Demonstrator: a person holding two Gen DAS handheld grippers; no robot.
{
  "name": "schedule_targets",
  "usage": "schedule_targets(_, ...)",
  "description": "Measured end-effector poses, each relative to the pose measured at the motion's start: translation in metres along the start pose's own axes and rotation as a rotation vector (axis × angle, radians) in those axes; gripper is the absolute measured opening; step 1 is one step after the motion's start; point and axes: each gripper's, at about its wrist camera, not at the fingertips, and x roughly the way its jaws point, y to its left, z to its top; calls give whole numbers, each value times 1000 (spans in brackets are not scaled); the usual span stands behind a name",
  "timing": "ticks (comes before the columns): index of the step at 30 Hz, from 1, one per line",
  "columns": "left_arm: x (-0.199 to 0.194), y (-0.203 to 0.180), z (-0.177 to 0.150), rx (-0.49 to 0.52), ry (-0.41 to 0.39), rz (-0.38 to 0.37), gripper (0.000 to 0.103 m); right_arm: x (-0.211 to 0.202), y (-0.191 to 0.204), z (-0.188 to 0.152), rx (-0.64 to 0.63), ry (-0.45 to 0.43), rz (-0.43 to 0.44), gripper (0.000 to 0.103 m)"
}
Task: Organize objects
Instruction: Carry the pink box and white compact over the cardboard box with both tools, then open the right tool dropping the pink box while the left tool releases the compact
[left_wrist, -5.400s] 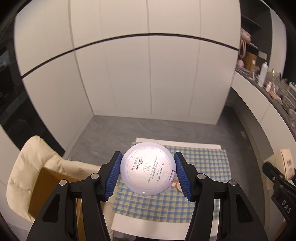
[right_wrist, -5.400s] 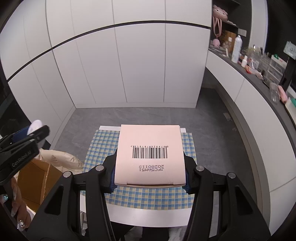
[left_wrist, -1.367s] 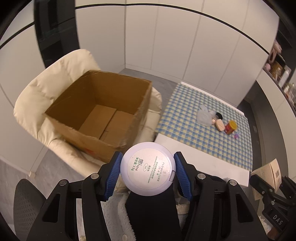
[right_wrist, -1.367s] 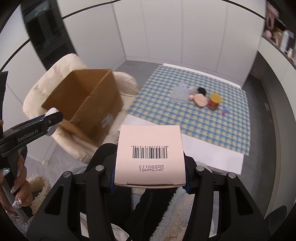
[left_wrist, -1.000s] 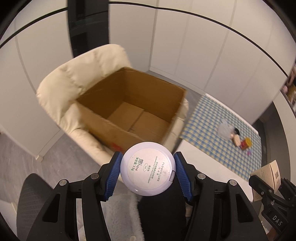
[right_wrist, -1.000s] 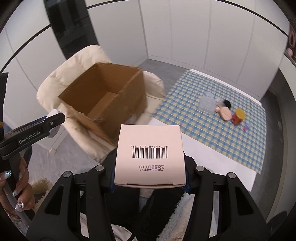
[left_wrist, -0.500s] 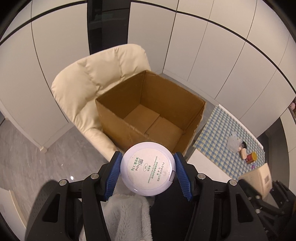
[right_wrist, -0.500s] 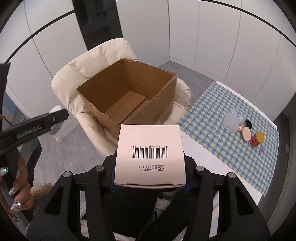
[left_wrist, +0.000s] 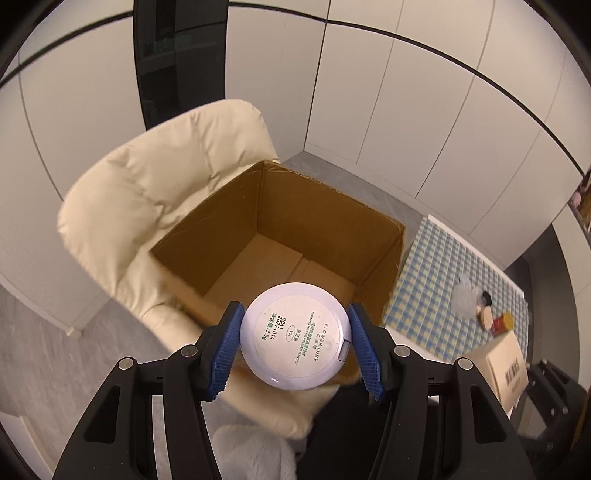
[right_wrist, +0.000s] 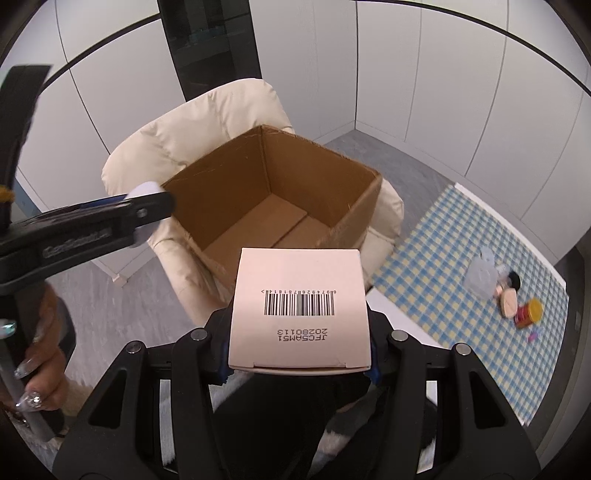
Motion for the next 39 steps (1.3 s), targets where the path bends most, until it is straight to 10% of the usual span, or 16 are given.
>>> schedule_targets(16, 108, 63, 31, -78, 100, 97, 58, 101, 5, 71, -16, 37, 7, 54)
schedule_targets(36, 152, 46, 36, 59, 175, 141, 59, 181, -2, 86, 34, 151, -34, 55)
schedule_targets(39, 152, 48, 35, 24, 197, 127, 68, 187, -1, 84, 34, 157, -40, 78)
